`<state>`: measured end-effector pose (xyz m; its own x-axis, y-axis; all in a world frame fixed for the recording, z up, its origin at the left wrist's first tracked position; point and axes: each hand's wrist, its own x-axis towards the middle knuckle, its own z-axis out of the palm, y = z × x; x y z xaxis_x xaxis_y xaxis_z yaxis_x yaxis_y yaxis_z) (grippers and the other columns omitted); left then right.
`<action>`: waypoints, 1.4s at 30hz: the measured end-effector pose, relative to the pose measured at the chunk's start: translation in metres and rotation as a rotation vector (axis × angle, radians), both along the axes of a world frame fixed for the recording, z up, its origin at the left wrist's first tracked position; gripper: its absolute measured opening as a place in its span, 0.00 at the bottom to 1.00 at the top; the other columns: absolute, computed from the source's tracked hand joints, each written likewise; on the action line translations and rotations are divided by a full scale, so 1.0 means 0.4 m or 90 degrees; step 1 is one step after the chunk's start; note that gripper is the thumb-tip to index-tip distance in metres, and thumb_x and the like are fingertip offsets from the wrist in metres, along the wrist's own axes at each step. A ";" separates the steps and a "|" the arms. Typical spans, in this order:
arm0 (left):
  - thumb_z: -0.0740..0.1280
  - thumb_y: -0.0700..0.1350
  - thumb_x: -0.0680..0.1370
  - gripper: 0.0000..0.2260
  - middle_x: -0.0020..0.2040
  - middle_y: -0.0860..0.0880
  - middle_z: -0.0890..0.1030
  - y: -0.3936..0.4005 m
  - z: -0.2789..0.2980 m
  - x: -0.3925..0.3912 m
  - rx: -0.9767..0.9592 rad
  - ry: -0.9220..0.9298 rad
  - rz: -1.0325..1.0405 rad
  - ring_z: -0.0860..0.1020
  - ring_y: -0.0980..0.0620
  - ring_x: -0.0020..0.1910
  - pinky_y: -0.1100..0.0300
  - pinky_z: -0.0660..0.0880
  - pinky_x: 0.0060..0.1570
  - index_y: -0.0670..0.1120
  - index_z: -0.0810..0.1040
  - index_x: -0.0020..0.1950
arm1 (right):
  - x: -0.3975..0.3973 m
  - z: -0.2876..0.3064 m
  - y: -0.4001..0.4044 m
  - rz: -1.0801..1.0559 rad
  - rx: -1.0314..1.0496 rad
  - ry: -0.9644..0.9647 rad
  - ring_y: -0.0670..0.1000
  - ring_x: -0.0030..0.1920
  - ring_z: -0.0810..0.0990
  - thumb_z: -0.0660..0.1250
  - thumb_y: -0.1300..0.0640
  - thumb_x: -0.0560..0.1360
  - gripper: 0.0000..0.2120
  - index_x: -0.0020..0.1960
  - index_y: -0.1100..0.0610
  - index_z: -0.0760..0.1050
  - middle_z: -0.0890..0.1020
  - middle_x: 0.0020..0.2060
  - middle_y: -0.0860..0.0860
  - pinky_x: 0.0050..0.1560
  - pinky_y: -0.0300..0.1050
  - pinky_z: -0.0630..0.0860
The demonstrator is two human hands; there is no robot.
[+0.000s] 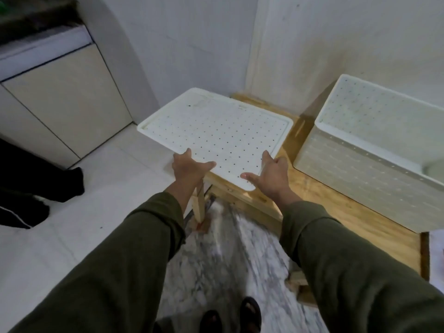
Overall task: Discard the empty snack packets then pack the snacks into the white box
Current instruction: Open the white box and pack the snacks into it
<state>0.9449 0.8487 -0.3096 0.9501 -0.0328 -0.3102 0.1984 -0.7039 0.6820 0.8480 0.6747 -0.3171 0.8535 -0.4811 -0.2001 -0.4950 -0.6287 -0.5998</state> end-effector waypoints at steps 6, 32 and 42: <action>0.72 0.61 0.67 0.38 0.69 0.41 0.67 -0.049 -0.120 0.007 0.020 0.046 -0.024 0.68 0.40 0.67 0.47 0.69 0.65 0.43 0.66 0.70 | 0.001 -0.093 -0.045 -0.012 -0.002 0.042 0.57 0.64 0.62 0.72 0.40 0.67 0.41 0.70 0.55 0.58 0.60 0.63 0.55 0.67 0.49 0.65; 0.70 0.52 0.74 0.41 0.78 0.42 0.48 -0.301 0.372 -0.159 0.015 -0.165 -0.329 0.44 0.43 0.77 0.46 0.52 0.74 0.51 0.47 0.78 | -0.252 0.377 -0.211 -0.045 -0.257 -0.105 0.55 0.74 0.55 0.62 0.39 0.74 0.31 0.73 0.48 0.59 0.57 0.74 0.54 0.71 0.54 0.56; 0.70 0.54 0.73 0.41 0.77 0.44 0.54 -0.582 0.556 -0.480 -0.045 -0.261 -0.450 0.50 0.43 0.77 0.48 0.56 0.72 0.50 0.49 0.77 | -0.640 0.565 -0.463 -0.119 -0.332 -0.130 0.53 0.73 0.56 0.63 0.42 0.74 0.30 0.73 0.48 0.59 0.58 0.73 0.53 0.71 0.52 0.56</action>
